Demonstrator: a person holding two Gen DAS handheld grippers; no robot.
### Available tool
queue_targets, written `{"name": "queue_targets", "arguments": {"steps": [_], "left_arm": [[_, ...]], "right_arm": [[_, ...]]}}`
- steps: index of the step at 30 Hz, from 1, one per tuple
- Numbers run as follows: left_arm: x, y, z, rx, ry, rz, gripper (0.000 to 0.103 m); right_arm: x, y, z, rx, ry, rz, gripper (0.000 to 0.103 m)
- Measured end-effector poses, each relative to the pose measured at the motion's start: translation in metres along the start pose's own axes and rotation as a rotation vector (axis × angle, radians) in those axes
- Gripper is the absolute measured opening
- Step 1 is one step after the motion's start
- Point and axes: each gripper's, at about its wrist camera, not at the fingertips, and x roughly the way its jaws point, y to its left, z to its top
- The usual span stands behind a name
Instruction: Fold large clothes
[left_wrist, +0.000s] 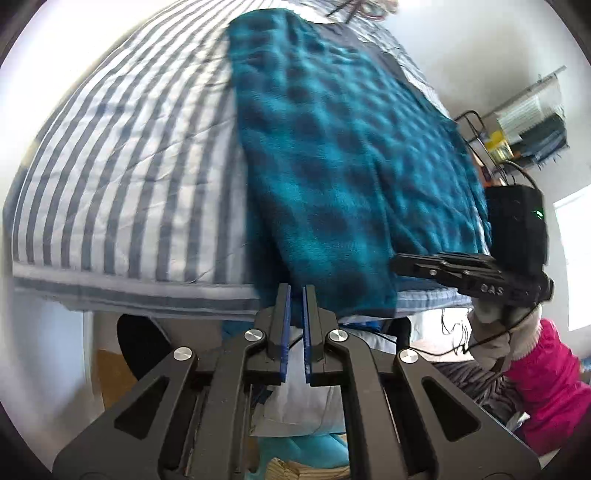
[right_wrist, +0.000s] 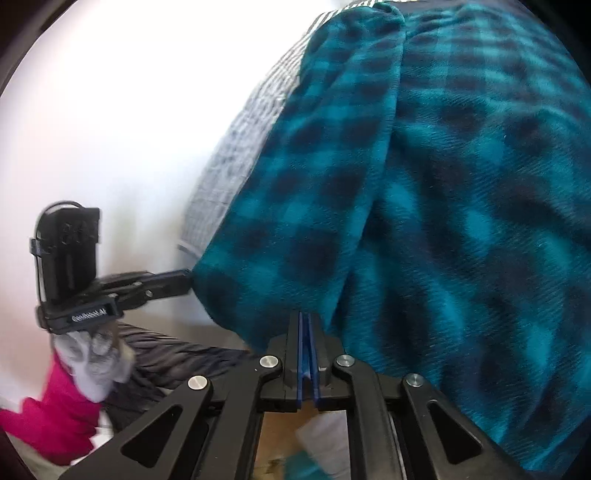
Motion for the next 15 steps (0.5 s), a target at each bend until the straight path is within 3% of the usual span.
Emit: {"name": "queue_targets", "arguments": {"steps": [4, 6, 9, 15], "left_arm": [[-0.008, 0.018, 0.0, -0.08, -0.061, -0.004, 0.049], [-0.008, 0.023, 0.0, -0.106, -0.068, -0.024, 0.052], [0.005, 0.029, 0.005, -0.135, -0.05, -0.044, 0.055], [0.037, 0.037, 0.001, -0.227, -0.027, -0.097, 0.055]], "right_arm": [[-0.003, 0.026, 0.0, -0.128, -0.057, -0.095, 0.026], [-0.005, 0.039, 0.003, -0.195, -0.096, -0.112, 0.027], [0.006, 0.044, 0.011, -0.219, -0.081, -0.093, 0.028], [0.041, 0.016, 0.024, -0.097, -0.003, -0.088, 0.026]]}}
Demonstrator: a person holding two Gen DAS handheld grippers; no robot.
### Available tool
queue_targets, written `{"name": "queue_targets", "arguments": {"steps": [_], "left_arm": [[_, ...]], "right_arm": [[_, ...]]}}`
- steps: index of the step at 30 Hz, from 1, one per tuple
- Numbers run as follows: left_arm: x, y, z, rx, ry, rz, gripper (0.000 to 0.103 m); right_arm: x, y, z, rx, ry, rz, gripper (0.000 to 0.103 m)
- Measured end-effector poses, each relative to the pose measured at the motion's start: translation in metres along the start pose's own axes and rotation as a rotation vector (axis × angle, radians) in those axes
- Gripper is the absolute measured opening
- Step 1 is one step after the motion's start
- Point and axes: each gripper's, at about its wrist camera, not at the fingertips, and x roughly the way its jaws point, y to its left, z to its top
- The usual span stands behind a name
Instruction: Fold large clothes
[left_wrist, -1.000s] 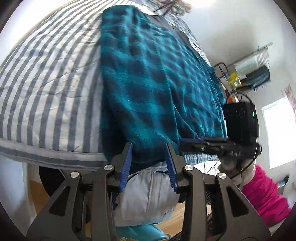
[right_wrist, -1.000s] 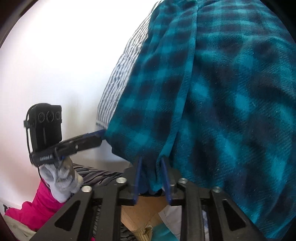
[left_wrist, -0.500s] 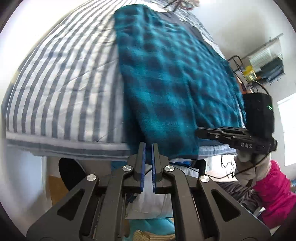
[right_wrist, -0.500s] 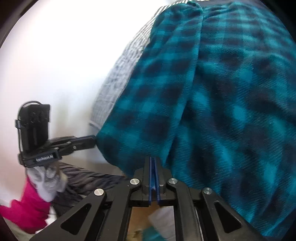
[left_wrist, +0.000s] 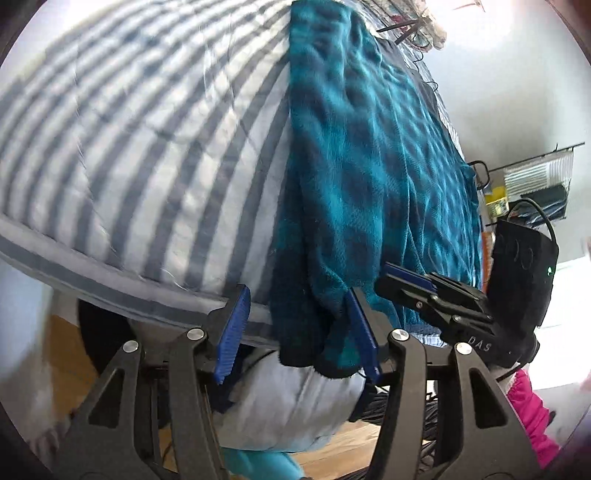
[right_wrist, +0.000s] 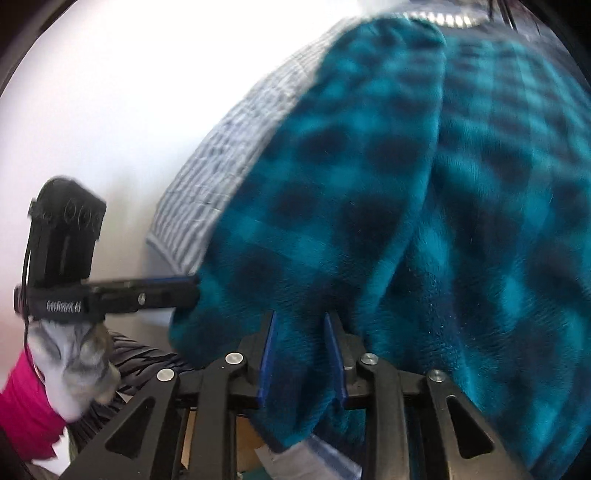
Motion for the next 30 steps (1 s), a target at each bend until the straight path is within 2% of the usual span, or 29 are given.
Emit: {"name": "queue_targets", "arguments": {"steps": [1, 2, 3, 4, 6, 8, 9, 10, 11, 15, 17, 18, 19, 20, 21, 23, 27, 30], "left_arm": [[0.0, -0.001, -0.002, 0.004, -0.018, 0.006, 0.05], [-0.002, -0.003, -0.003, 0.001, -0.027, -0.002, 0.04], [-0.003, -0.003, -0.005, -0.008, -0.033, -0.029, 0.019], [-0.006, -0.002, -0.008, -0.022, -0.048, -0.057, 0.013], [-0.013, -0.004, -0.015, -0.037, -0.101, -0.086, 0.013], [-0.022, -0.009, -0.023, -0.022, -0.154, -0.079, 0.016], [-0.025, -0.011, -0.026, -0.019, -0.169, -0.065, 0.022], [-0.027, -0.012, -0.026, -0.017, -0.173, -0.063, 0.043], [-0.03, -0.012, -0.027, -0.011, -0.189, -0.07, 0.056], [-0.03, -0.008, -0.02, 0.003, -0.202, -0.007, 0.058], [-0.021, -0.002, -0.017, 0.005, -0.187, 0.005, 0.057], [-0.014, 0.001, -0.015, -0.008, -0.173, -0.005, 0.054], [-0.008, 0.004, -0.016, -0.027, -0.156, -0.035, 0.039], [-0.002, 0.006, -0.016, -0.038, -0.129, -0.058, 0.019], [0.003, 0.006, -0.016, -0.036, -0.116, -0.068, 0.014], [0.003, 0.004, -0.019, -0.036, -0.125, -0.095, 0.008], [-0.014, -0.008, -0.02, -0.012, -0.167, -0.152, 0.007], [-0.023, -0.023, -0.022, 0.021, -0.198, -0.173, 0.007]], "right_arm": [[0.001, -0.002, 0.003, 0.006, 0.006, 0.007, 0.026], [0.0, -0.001, 0.006, 0.01, 0.023, 0.011, 0.028], [-0.003, 0.0, 0.009, 0.01, 0.031, 0.018, 0.029], [-0.009, 0.002, 0.014, 0.009, 0.026, 0.025, 0.029], [-0.021, 0.007, 0.026, 0.005, 0.003, 0.033, 0.036], [-0.032, 0.013, 0.041, -0.013, -0.013, 0.027, 0.037], [-0.036, 0.017, 0.05, -0.03, -0.017, 0.01, 0.037], [-0.039, 0.021, 0.057, -0.044, -0.019, -0.007, 0.037], [-0.038, 0.023, 0.062, -0.052, -0.018, -0.018, 0.037], [-0.025, 0.026, 0.091, -0.046, 0.025, -0.072, 0.037], [-0.017, 0.019, 0.106, -0.022, 0.039, -0.072, 0.04], [-0.013, 0.018, 0.118, -0.006, 0.041, -0.077, 0.041], [-0.014, 0.016, 0.126, 0.002, 0.033, -0.09, 0.045], [-0.014, 0.015, 0.133, 0.007, 0.026, -0.1, 0.053], [-0.011, 0.015, 0.145, 0.014, 0.016, -0.11, 0.06], [-0.008, 0.014, 0.162, 0.029, 0.005, -0.124, 0.062], [0.008, 0.014, 0.195, 0.062, -0.012, -0.166, 0.062], [0.03, 0.019, 0.217, 0.076, 0.022, -0.185, 0.062]]}}
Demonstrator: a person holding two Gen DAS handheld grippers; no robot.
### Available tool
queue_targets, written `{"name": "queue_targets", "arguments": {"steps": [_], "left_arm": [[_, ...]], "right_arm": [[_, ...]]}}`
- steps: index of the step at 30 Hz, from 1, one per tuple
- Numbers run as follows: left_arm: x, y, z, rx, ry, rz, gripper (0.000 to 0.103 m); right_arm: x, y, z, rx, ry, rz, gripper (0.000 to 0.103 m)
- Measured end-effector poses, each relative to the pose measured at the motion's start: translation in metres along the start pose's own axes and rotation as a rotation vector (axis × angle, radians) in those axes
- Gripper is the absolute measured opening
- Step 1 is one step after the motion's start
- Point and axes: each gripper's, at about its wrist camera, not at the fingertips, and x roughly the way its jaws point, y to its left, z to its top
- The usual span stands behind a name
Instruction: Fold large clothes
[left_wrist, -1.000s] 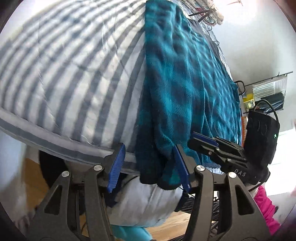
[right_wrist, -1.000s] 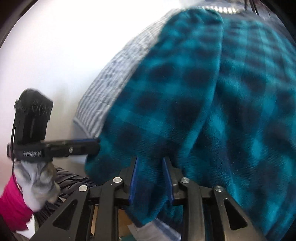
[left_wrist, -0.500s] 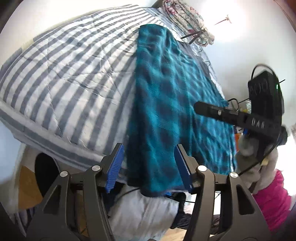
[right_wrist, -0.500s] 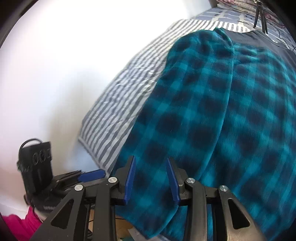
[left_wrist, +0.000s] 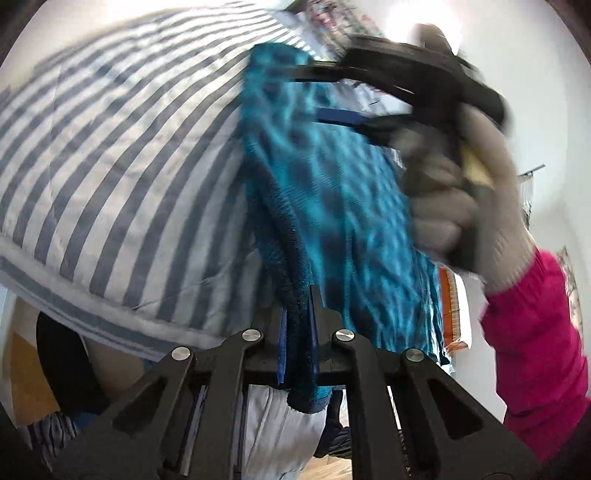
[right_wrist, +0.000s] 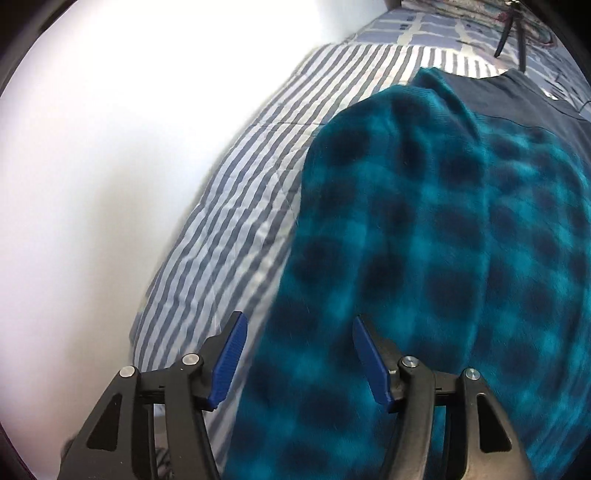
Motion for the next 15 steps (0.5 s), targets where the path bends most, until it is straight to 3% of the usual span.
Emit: {"name": "queue_targets", "arguments": {"steps": [5, 12, 14, 15], "left_arm": [[0.004, -0.02, -0.002, 0.061, -0.007, 0.002, 0.007], [0.012, -0.027, 0.002, 0.058, -0.014, 0.032, 0.006], [0.011, -0.032, 0.0, 0.079, -0.012, 0.054, 0.006], [0.012, -0.036, 0.0, 0.089, -0.012, 0.061, 0.006]], "right_arm": [[0.036, 0.027, 0.022, -0.093, 0.06, -0.143, 0.062], [0.082, 0.047, 0.022, -0.222, 0.144, -0.324, 0.061], [0.088, 0.05, 0.019, -0.245, 0.133, -0.361, 0.058], [0.089, 0.05, 0.017, -0.253, 0.123, -0.376, 0.052]]}}
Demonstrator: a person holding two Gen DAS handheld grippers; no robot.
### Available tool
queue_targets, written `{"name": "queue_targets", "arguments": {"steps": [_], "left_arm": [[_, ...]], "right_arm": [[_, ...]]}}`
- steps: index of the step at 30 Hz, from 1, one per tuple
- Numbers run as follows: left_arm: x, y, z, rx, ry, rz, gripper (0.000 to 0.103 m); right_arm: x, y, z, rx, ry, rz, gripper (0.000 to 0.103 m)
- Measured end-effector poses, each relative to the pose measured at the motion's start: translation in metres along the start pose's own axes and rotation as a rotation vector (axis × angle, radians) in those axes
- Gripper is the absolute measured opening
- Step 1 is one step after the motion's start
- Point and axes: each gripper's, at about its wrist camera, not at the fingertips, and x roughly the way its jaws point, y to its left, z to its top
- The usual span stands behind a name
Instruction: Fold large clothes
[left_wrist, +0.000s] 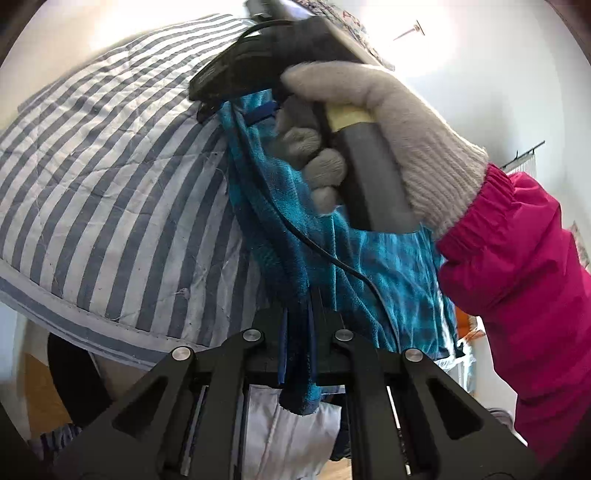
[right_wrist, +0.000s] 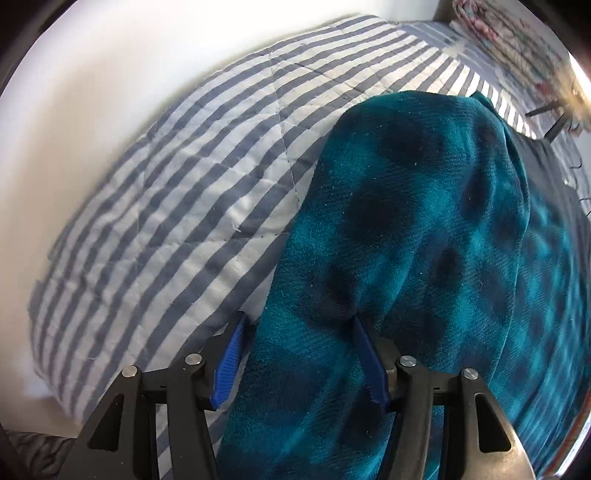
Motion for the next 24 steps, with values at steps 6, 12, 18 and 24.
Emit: {"name": "queue_targets", "arguments": {"steps": [6, 12, 18, 24], "left_arm": [[0.004, -0.029, 0.001, 0.068, -0.015, 0.031, 0.006], [0.003, -0.061, -0.007, 0.176, -0.01, 0.078, 0.006], [0.005, -0.091, -0.014, 0.28, -0.006, 0.111, 0.006], [0.029, -0.13, -0.021, 0.387, 0.026, 0.128, 0.006]], "right_arm": [[-0.011, -0.02, -0.022, 0.032, -0.052, 0.002, 0.005], [-0.031, -0.09, -0.051, 0.236, -0.175, 0.334, 0.003], [-0.046, -0.168, -0.094, 0.427, -0.323, 0.594, 0.002], [-0.044, -0.237, -0.152, 0.596, -0.439, 0.742, 0.002]]}}
